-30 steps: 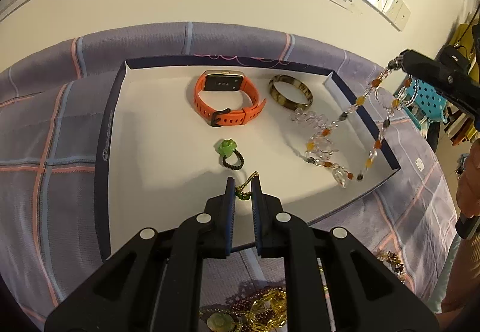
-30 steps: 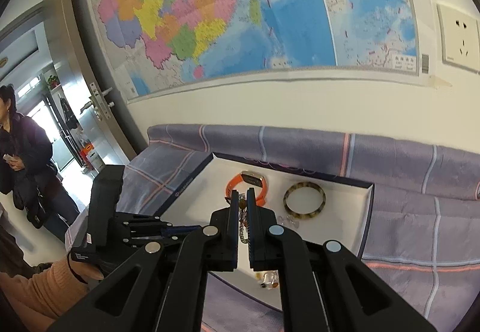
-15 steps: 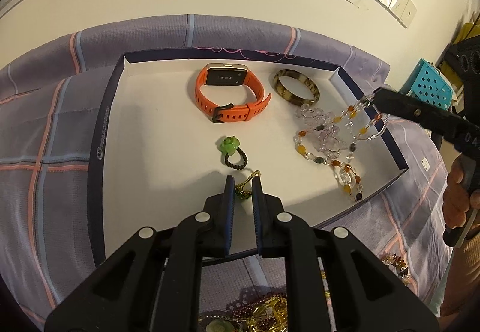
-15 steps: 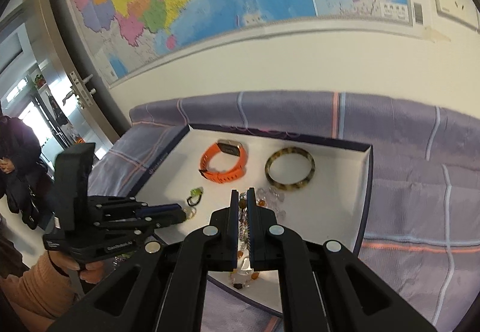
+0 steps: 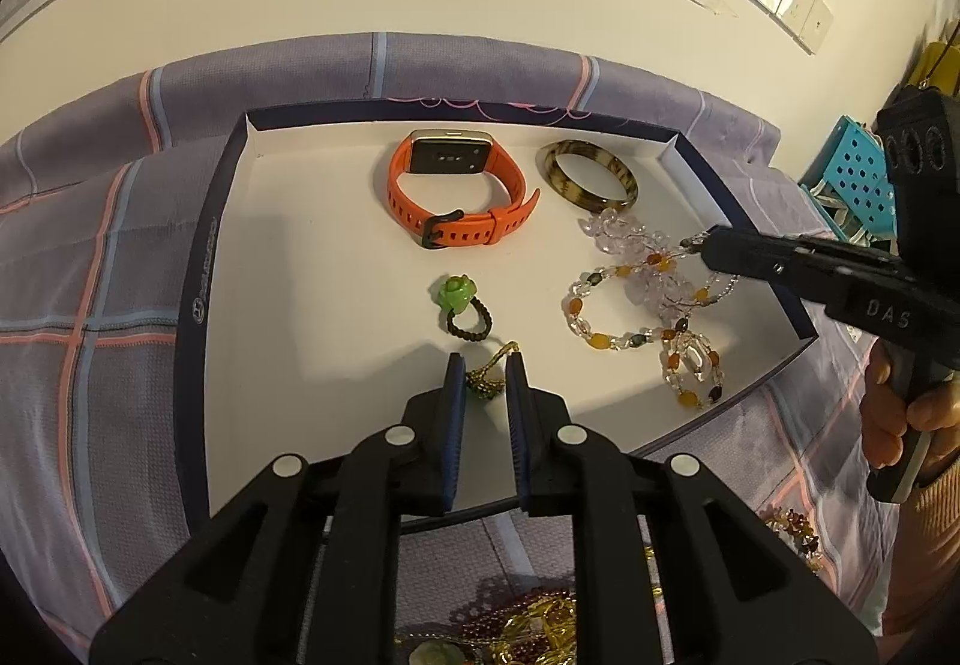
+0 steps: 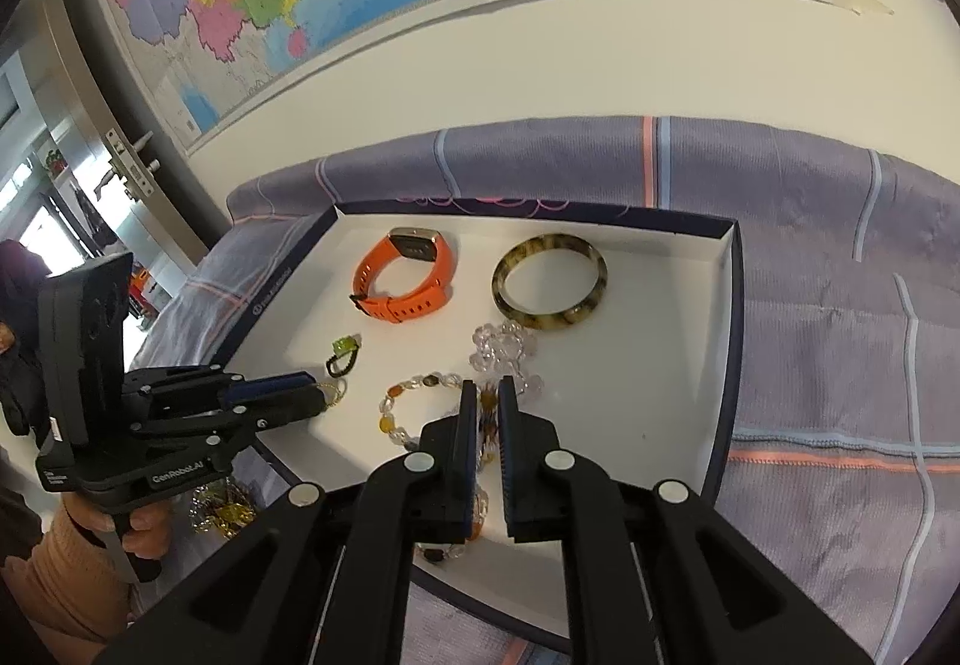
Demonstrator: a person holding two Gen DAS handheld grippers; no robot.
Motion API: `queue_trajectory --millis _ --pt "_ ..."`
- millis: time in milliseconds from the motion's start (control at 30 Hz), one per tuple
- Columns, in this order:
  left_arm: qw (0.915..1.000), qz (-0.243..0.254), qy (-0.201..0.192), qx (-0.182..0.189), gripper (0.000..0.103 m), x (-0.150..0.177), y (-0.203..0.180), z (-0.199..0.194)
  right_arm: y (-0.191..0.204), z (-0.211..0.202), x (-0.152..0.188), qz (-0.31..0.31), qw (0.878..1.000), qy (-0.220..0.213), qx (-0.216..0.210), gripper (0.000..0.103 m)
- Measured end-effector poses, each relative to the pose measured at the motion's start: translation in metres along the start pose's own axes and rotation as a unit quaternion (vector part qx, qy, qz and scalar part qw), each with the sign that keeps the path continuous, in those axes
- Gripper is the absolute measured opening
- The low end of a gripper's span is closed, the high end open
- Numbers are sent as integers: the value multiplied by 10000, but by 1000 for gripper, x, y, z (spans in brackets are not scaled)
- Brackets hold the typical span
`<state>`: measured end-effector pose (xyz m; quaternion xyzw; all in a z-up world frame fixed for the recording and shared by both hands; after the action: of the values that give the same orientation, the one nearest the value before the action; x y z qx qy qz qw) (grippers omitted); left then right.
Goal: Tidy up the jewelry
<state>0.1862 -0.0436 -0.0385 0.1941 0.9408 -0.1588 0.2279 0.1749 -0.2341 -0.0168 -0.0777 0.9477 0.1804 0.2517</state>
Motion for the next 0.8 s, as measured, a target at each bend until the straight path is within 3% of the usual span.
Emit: queue_trajectory --millis 100,233,433,600,800 --pt "10000 -8 -75 -24 29 1 0 -4 0 3 2 -2 10000 40 61 9" --pt "9998 3 -202 4 34 4 1 -15 -3 3 4 40 9998 30 209 25" --pt "9985 7 -551 -49 39 12 9 -43 -7 -14 8 127 9984 -195 519 34" --pt "9969 71 -780 -73 43 30 12 -68 19 -35 20 -285 9989 -294 239 34" --pt "9975 83 -698 -119 43 61 18 -76 77 -29 51 -1124 9932 38 -309 39"
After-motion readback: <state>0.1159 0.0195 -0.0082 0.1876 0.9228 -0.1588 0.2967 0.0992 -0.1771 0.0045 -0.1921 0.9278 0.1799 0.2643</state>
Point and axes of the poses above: each gripper's, at about its wrist camera, not at the fingertips, and z roughly the way its jaws point, y to its left, x to its underside, the point moved 3 cm from there along z, roughly the way its jaws point, and after that the axes turned 7 degrees about y, right-handed, at the moved point
